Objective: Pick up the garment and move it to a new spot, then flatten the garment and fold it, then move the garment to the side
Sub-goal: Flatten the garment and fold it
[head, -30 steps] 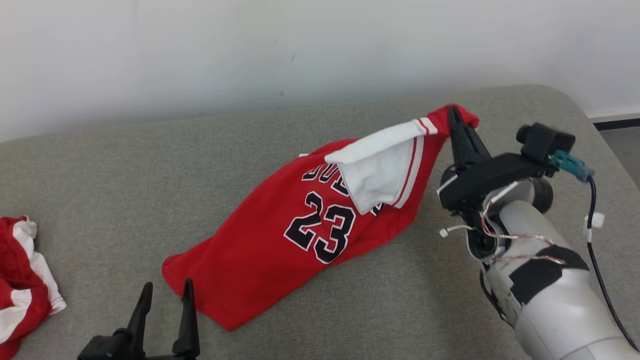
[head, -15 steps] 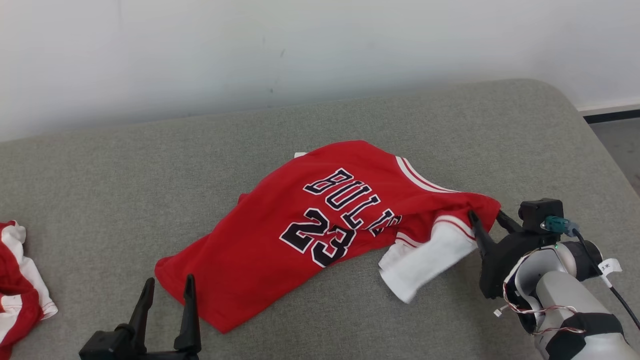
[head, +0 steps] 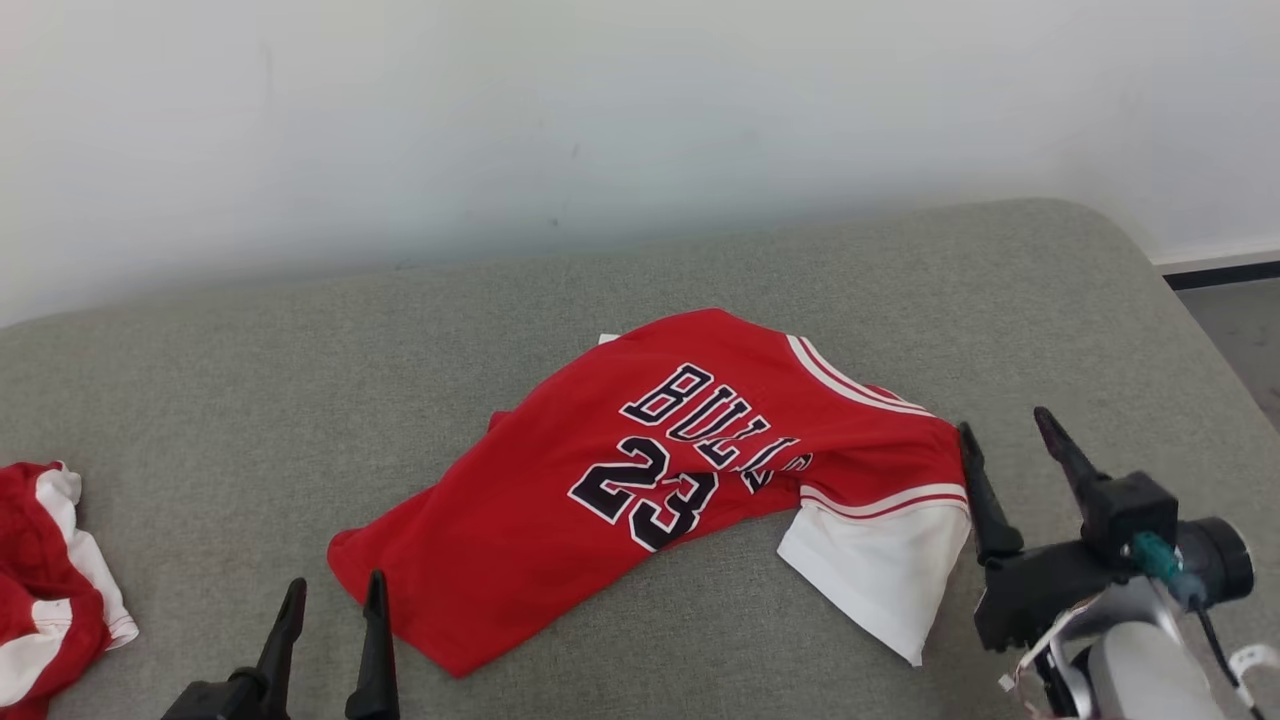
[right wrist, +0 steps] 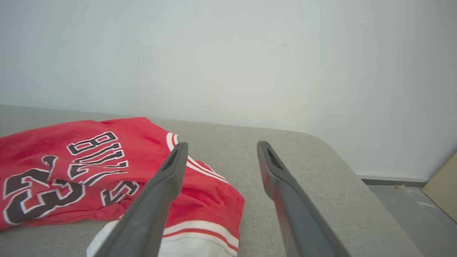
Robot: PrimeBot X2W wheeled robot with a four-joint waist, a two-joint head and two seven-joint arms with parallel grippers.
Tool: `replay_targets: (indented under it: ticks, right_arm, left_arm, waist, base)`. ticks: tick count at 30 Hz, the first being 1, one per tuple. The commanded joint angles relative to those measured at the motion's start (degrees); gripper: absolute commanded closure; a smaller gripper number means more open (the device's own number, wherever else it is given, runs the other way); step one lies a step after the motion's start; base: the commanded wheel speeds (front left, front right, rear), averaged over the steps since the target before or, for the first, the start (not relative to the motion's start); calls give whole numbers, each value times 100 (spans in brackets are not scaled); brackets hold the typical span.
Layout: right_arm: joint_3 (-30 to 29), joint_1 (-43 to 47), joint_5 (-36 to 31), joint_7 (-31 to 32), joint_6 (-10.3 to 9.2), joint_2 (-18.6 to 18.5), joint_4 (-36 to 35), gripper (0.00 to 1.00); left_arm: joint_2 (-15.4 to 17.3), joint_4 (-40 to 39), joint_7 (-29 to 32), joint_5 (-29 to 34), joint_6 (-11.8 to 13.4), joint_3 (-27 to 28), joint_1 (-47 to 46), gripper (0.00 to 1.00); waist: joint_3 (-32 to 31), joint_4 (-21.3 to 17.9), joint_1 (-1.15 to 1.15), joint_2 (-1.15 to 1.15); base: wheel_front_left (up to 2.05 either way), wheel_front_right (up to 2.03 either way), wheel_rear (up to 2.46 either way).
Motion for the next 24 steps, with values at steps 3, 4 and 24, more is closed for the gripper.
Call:
replay_targets:
  ticks: [3,4,24]
  right_arm:
    - [-173,613,-312,-319,-14,332,-700,0]
    - [-206,753,-345,-376,-14,404,-869,0]
    - [107,1837,-206,-539,-15,802,-1237,0]
  left_arm:
    - [2,15,-5,35,25,8,65,0]
    - [2,21,-5,41,26,10,74,0]
    - [2,-16,-5,53,47,208,508,0]
  waist:
    - [-81,-7,1,0]
    - [-102,-3,1,0]
    - [-450,338,1,0]
  base:
    - [0,0,0]
    - [0,0,0]
    - [0,0,0]
